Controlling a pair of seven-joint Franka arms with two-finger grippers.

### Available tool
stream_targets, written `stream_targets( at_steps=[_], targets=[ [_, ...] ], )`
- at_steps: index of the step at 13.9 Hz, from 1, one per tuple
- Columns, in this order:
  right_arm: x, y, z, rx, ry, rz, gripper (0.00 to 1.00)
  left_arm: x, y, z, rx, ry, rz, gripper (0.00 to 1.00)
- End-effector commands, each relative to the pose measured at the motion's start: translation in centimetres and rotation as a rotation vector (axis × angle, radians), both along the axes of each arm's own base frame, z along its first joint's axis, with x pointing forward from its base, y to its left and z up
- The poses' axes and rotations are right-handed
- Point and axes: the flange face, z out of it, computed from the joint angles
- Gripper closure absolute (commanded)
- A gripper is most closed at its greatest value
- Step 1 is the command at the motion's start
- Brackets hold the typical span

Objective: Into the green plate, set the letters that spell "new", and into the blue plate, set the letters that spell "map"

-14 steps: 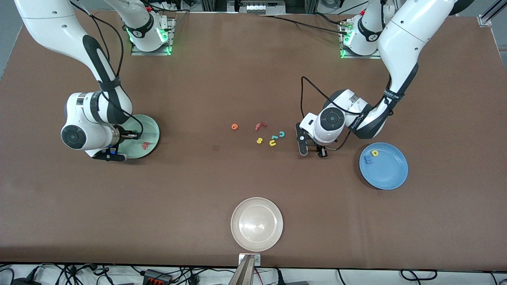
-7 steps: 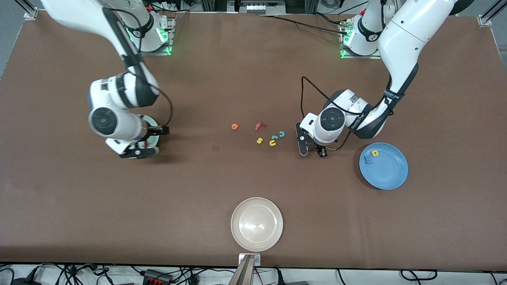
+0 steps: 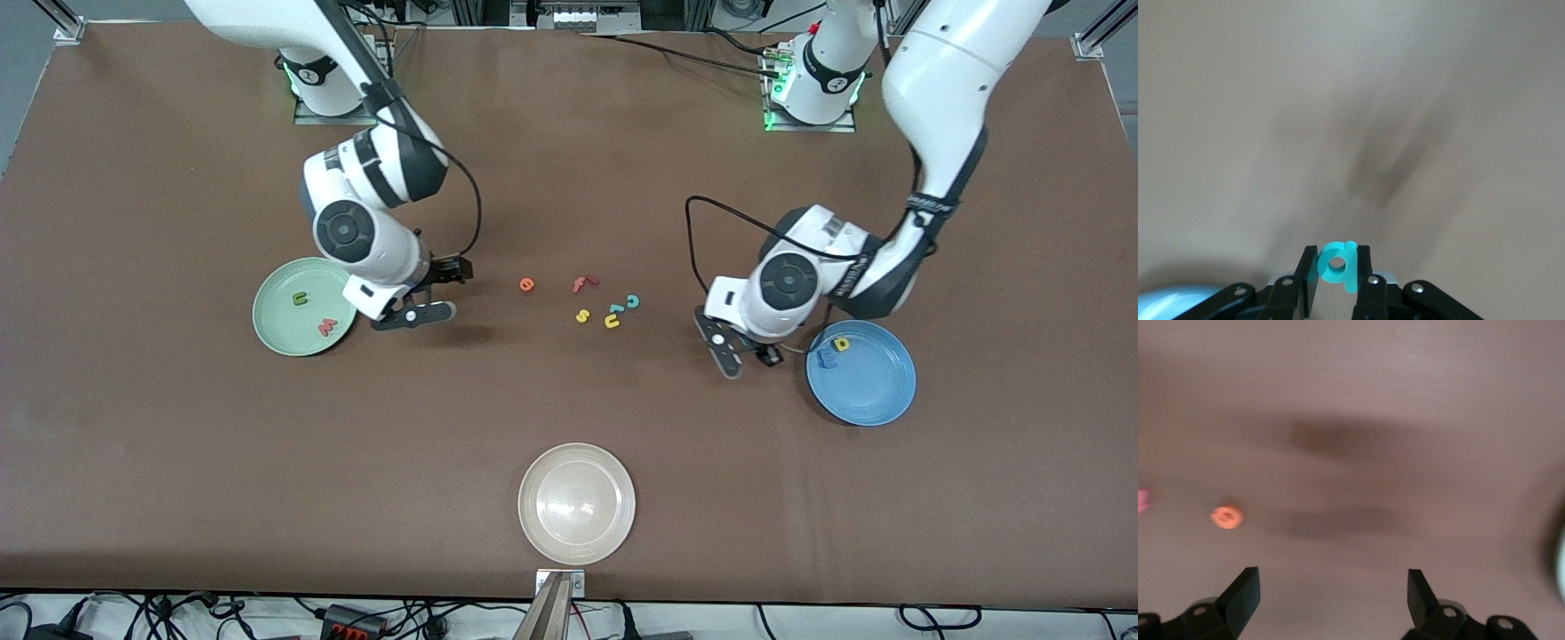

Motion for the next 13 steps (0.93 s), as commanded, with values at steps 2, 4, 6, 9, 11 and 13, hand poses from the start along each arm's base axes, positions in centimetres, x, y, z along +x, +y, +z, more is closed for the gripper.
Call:
stream_targets(
  at_steps=[2, 4, 6, 9, 11, 13],
  targets=[
    [-1.2, 7.2, -2.3, 0.000, -0.040, -0.104, 0.09, 3.3, 10.1, 2.2, 0.023, -0.048, 0.285, 0.90],
    [-2.1, 9.1, -4.2, 0.013, -0.071, -0.060, 0.09, 3.9, 12.8, 1.8, 0.024, -0.058, 0.385, 0.90],
    [-2.9, 10.4, -5.2, 0.020, -0.083, -0.033, 0.09, 3.9, 16.0, -1.0, 0.028, -0.026, 0.517, 0.82],
    [-3.9, 11.6, -7.1, 0.009, -0.097, 0.002, 0.14, 3.7, 16.7, -2.4, 0.031, -0.009, 0.560, 0.55],
    [-4.9, 12.4, -8.3, -0.010, -0.096, 0.039, 0.17, 3.7, 16.6, -1.9, 0.033, -0.010, 0.570, 0.00],
    [-5.4, 12.6, -9.2, -0.023, -0.091, 0.055, 0.22, 4.0, 16.2, -0.1, 0.036, -0.040, 0.598, 0.00]
  ],
)
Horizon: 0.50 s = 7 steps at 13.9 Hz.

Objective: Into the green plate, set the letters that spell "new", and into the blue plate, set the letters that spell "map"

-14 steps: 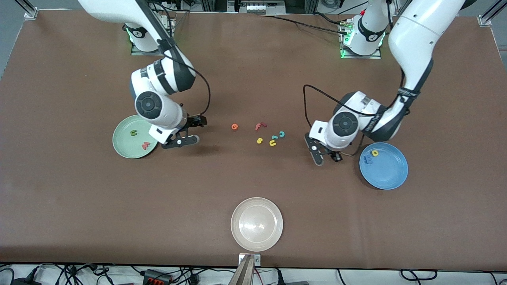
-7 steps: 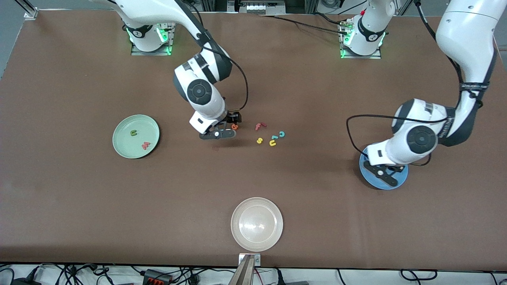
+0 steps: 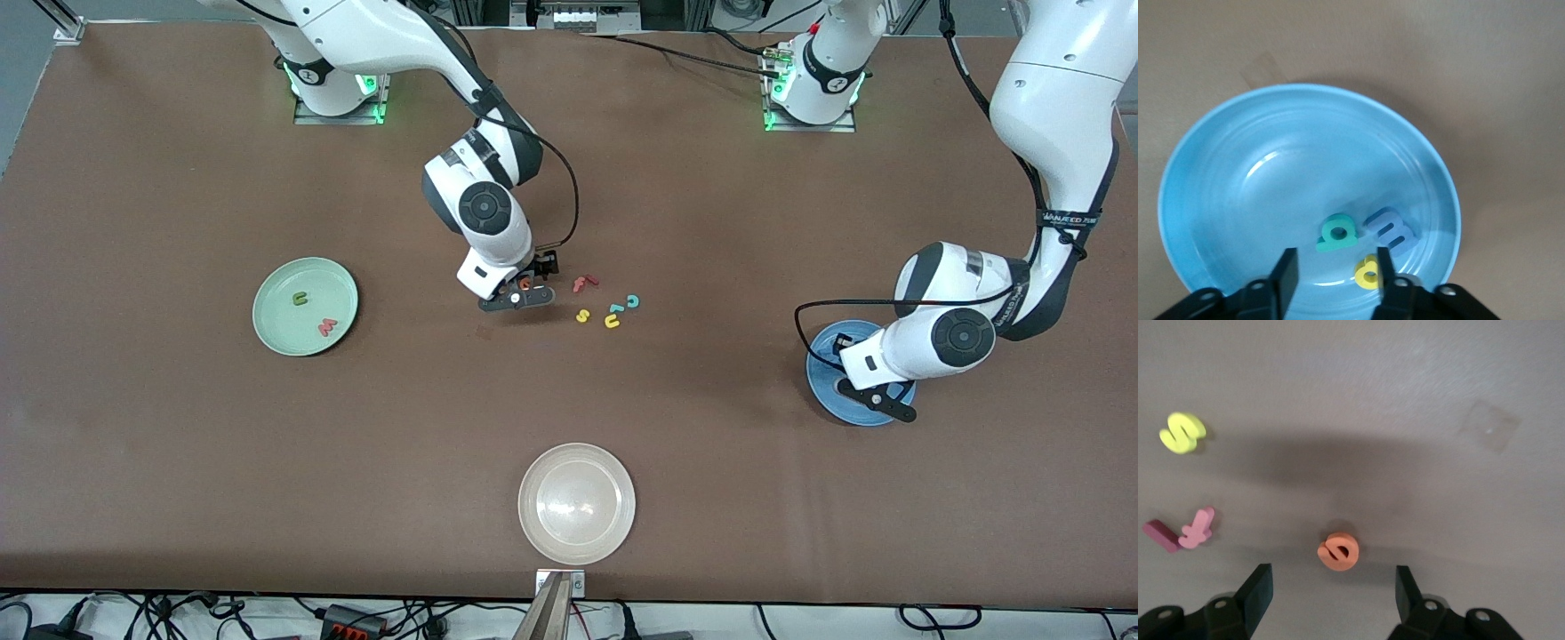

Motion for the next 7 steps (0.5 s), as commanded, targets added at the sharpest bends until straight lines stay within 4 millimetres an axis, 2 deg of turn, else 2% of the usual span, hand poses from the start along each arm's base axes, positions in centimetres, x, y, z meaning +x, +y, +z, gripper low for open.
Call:
stream_targets(
  at_steps=[1, 2, 3, 4, 7],
  targets=[
    [-0.3, 0.8, -1.2, -0.033, -0.025, 0.045, 0.24, 0.5, -0.3, 3.8, 0.038, -0.032, 0.026, 0.00],
    [-0.3, 0.8, -1.6, -0.055, -0.040, 0.070, 0.25, 0.5, -0.3, 5.1, 0.046, -0.032, 0.031, 0.00],
    [-0.1, 0.9, -1.7, -0.056, -0.051, 0.079, 0.26, 1.1, -0.3, 8.0, 0.031, -0.056, 0.062, 0.00],
    [0.1, 1.1, -1.9, -0.053, -0.055, 0.077, 0.26, 1.4, 0.1, 10.0, 0.016, -0.038, 0.099, 0.00],
    [0.9, 2.0, -1.6, -0.038, -0.070, 0.074, 0.28, 3.4, 2.2, 19.1, 0.003, -0.049, 0.168, 0.00]
  ],
)
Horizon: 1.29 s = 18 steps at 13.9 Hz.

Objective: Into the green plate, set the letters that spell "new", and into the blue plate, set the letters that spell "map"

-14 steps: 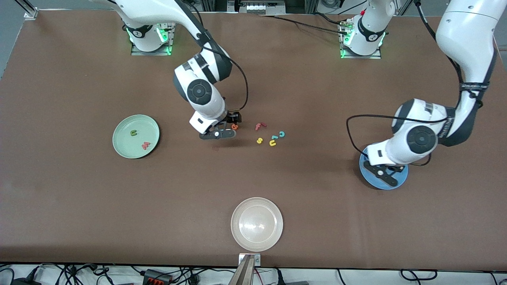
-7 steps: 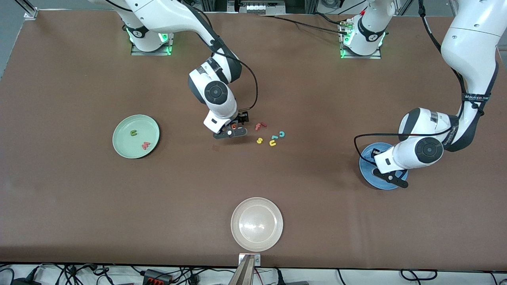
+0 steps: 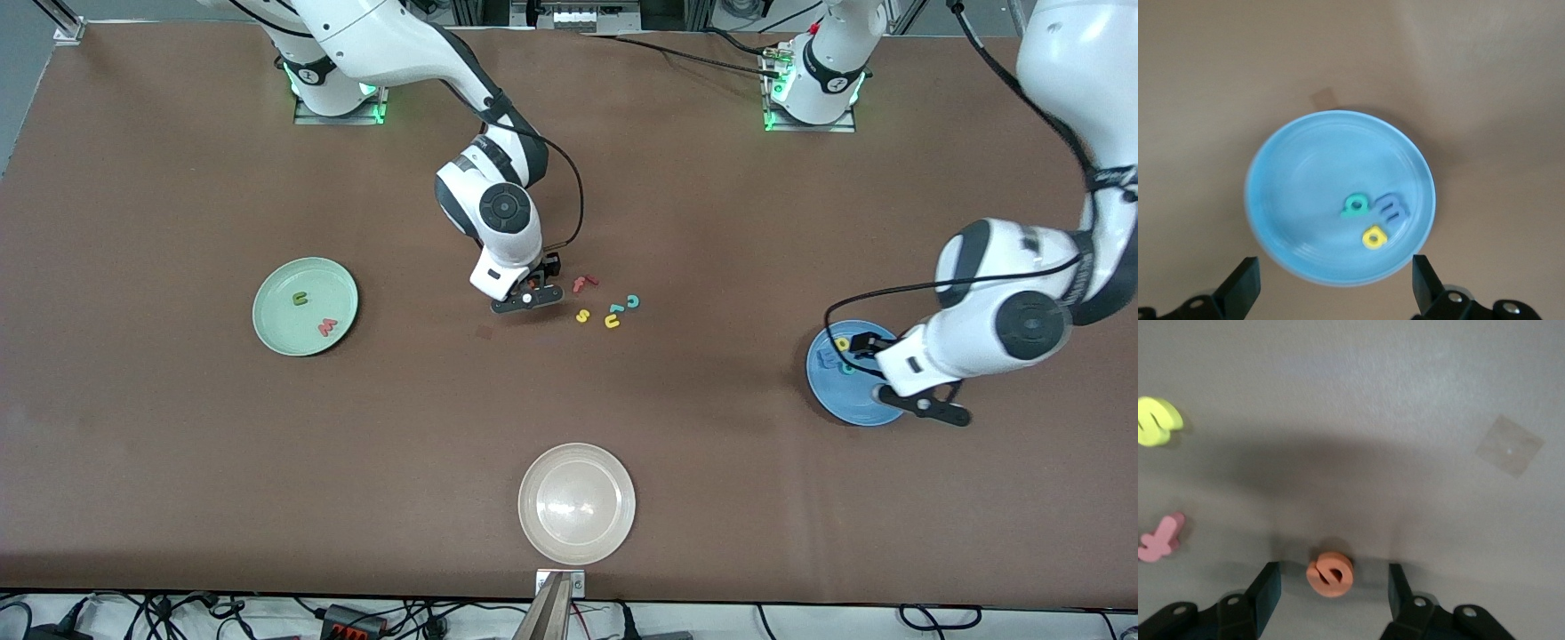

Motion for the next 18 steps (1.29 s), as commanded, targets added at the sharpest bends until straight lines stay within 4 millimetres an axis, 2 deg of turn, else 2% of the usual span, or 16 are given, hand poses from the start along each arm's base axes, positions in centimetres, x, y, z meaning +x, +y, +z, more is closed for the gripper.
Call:
stream_targets(
  at_steps=[1, 2, 4, 5, 8, 10, 11, 13, 14, 15, 17, 18],
  targets=[
    [0.8, 1.3, 0.0, 0.006, -0.023, -0.001, 0.29, 1.5, 1.5, 9.4, -0.012, -0.051, 0.064, 0.00],
    [0.9, 1.2, -0.1, 0.003, -0.024, -0.001, 0.30, 1.3, 2.1, 12.9, 0.001, -0.074, 0.083, 0.00],
    [0.8, 1.1, -0.3, -0.001, -0.021, 0.001, 0.31, 0.7, 2.9, 17.6, 0.020, -0.125, 0.163, 0.00],
    [0.8, 1.1, -0.3, -0.002, -0.020, 0.002, 0.32, 0.3, 2.9, 18.8, 0.028, -0.137, 0.210, 0.00],
    [0.7, 0.8, -0.6, -0.010, -0.012, 0.000, 0.32, -1.3, 2.9, 21.2, -0.030, -0.117, 0.350, 0.00],
    [0.5, 0.8, -0.8, -0.014, -0.007, 0.002, 0.34, -2.1, 4.8, 22.8, -0.143, -0.115, 0.406, 0.00],
    [0.5, 0.8, -0.8, -0.014, -0.006, 0.003, 0.40, -2.3, 5.3, 23.2, -0.171, -0.116, 0.410, 0.00],
    [0.5, 0.6, -0.9, -0.017, -0.004, 0.004, 0.65, -3.0, 4.7, 24.8, -0.161, -0.143, 0.388, 0.00],
    [0.6, 0.5, -0.9, -0.016, -0.004, 0.007, 0.75, -3.9, 3.7, 26.0, -0.152, -0.161, 0.375, 0.00],
    [0.9, 0.3, -0.7, -0.014, -0.006, 0.004, 0.83, -5.2, 1.4, 26.9, -0.121, -0.165, 0.351, 0.00],
    [1.1, 0.2, -0.3, -0.011, -0.009, 0.001, 0.89, -5.4, 2.3, 25.9, -0.084, -0.153, 0.379, 0.00],
    [1.2, 0.2, 0.0, -0.015, -0.006, -0.002, 0.90, -5.8, 1.6, 25.4, -0.089, -0.156, 0.373, 0.00]
  ],
)
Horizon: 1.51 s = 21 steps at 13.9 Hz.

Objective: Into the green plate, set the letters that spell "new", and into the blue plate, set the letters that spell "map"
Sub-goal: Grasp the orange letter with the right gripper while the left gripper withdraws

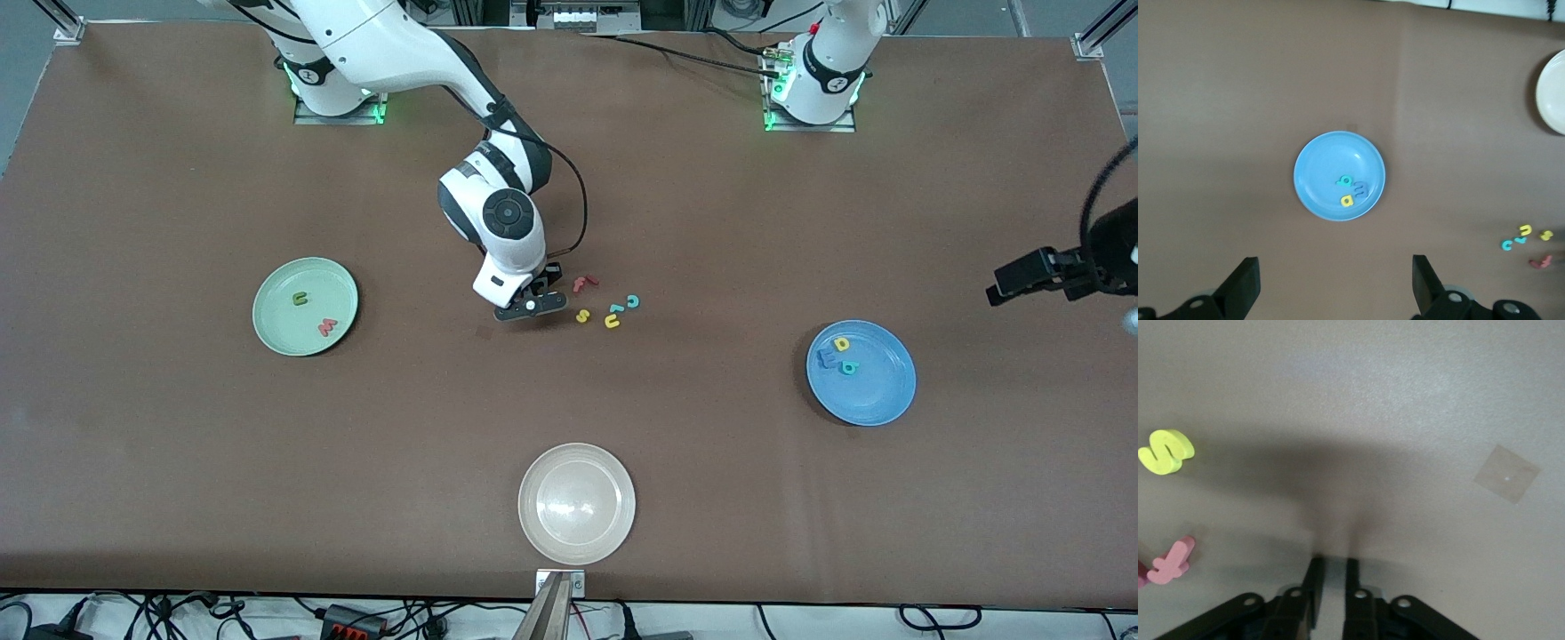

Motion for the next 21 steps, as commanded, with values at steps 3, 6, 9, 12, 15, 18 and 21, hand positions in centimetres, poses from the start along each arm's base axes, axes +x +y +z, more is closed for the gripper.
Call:
stream_targets(
  at_steps=[3, 6, 9, 12, 15, 18, 21],
  targets=[
    [0.6, -0.3, 1.1, -0.019, 0.006, -0.008, 0.91, -5.2, -0.2, -1.6, 0.022, -0.080, -0.071, 0.00],
    [0.5, -0.4, 1.2, -0.024, 0.012, -0.009, 0.91, -6.2, 0.1, -2.6, -0.033, -0.088, -0.099, 0.00],
    [0.5, -0.5, 1.2, -0.030, 0.017, -0.008, 0.87, -6.2, 0.3, -2.8, -0.035, -0.066, -0.113, 0.00],
    [-0.5, -0.6, 1.5, -0.070, 0.057, -0.015, 0.58, -6.3, -0.1, -2.2, -0.026, -0.045, -0.136, 0.00],
    [-0.7, -1.0, 2.9, -0.095, 0.084, -0.018, 0.42, -6.5, -0.2, -2.0, -0.026, -0.032, -0.137, 0.00],
    [-2.1, -1.0, 2.5, -0.108, 0.094, -0.027, 0.35, -6.2, -0.5, -1.7, -0.025, -0.036, -0.142, 0.00],
    [-3.4, -1.4, 1.2, -0.109, 0.097, -0.019, 0.25, -6.2, -0.6, -1.7, -0.026, -0.032, -0.143, 0.00]
  ],
)
